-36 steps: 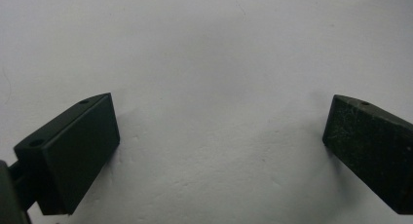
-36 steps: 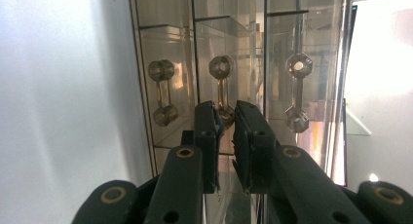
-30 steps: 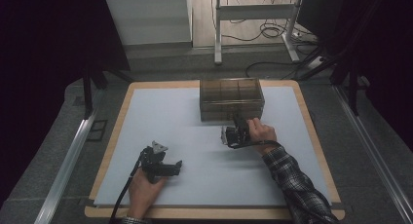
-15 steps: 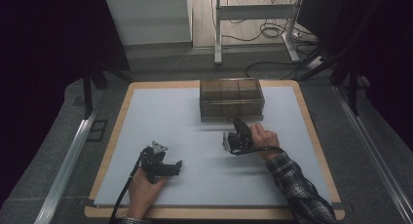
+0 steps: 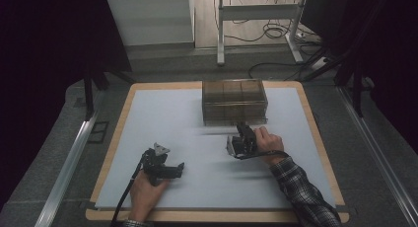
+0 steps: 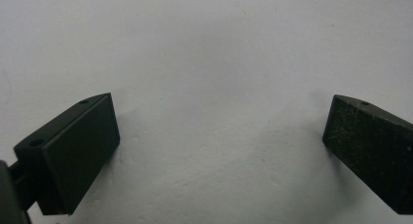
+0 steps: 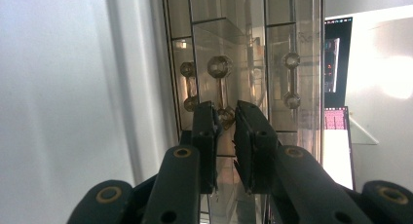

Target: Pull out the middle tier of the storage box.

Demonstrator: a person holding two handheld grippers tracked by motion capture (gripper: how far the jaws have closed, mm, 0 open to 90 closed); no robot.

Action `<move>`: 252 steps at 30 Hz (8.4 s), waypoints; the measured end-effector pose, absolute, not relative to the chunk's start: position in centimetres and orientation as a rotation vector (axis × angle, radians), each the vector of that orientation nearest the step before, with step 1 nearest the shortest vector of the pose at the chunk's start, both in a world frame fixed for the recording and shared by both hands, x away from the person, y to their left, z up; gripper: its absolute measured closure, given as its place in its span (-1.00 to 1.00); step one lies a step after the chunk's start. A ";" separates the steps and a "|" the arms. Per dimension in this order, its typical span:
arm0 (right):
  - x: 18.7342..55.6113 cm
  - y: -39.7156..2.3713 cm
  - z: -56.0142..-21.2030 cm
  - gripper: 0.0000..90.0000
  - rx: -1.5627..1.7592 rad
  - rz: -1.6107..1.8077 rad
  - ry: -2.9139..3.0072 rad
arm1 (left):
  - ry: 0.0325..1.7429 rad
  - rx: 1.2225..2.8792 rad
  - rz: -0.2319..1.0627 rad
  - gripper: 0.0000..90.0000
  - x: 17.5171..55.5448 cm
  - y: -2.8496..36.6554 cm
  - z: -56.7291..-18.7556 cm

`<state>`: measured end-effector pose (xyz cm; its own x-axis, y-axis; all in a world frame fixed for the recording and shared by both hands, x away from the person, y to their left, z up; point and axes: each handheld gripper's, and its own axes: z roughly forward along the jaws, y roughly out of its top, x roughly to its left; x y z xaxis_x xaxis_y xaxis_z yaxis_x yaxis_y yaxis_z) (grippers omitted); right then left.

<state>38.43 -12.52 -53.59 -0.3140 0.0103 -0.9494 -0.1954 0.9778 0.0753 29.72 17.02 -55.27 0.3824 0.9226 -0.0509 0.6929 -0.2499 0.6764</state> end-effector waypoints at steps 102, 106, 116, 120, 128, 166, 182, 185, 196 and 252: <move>48.4 -19.4 -45.8 0.63 0.094 0.656 2.781 | 1.383 2.027 0.479 -1.00 29.7 17.0 -55.3; 48.8 -19.3 -46.0 0.74 0.062 0.641 2.797 | 1.382 2.026 0.479 -1.00 29.7 17.0 -55.3; 49.9 -19.5 -45.9 0.88 -0.030 0.654 2.882 | 1.383 2.027 0.479 -1.00 29.7 17.0 -55.3; 49.8 -19.4 -45.8 0.90 -0.053 0.644 2.890 | 1.383 2.028 0.479 -1.00 29.7 17.0 -55.3; 49.0 -19.7 -46.0 0.91 -0.097 0.655 2.920 | 1.383 2.028 0.478 -1.00 29.7 17.0 -55.3; 46.1 -20.3 -46.2 0.62 -0.130 0.699 2.829 | 1.383 2.027 0.480 -1.00 29.7 17.0 -55.3; 44.7 -20.4 -45.6 0.42 -0.096 0.739 2.785 | 1.383 2.027 0.480 -1.00 29.7 17.0 -55.3; 44.5 -20.3 -45.5 0.39 -0.086 0.748 2.781 | 1.383 2.027 0.480 -1.00 29.7 17.0 -55.3; 43.3 -20.3 -45.3 0.20 -0.017 0.799 2.736 | 1.383 2.027 0.480 -1.00 29.7 17.0 -55.3; 34.4 -24.4 -48.2 -0.82 0.618 1.067 2.554 | 1.387 2.021 0.480 -1.00 29.7 17.0 -55.3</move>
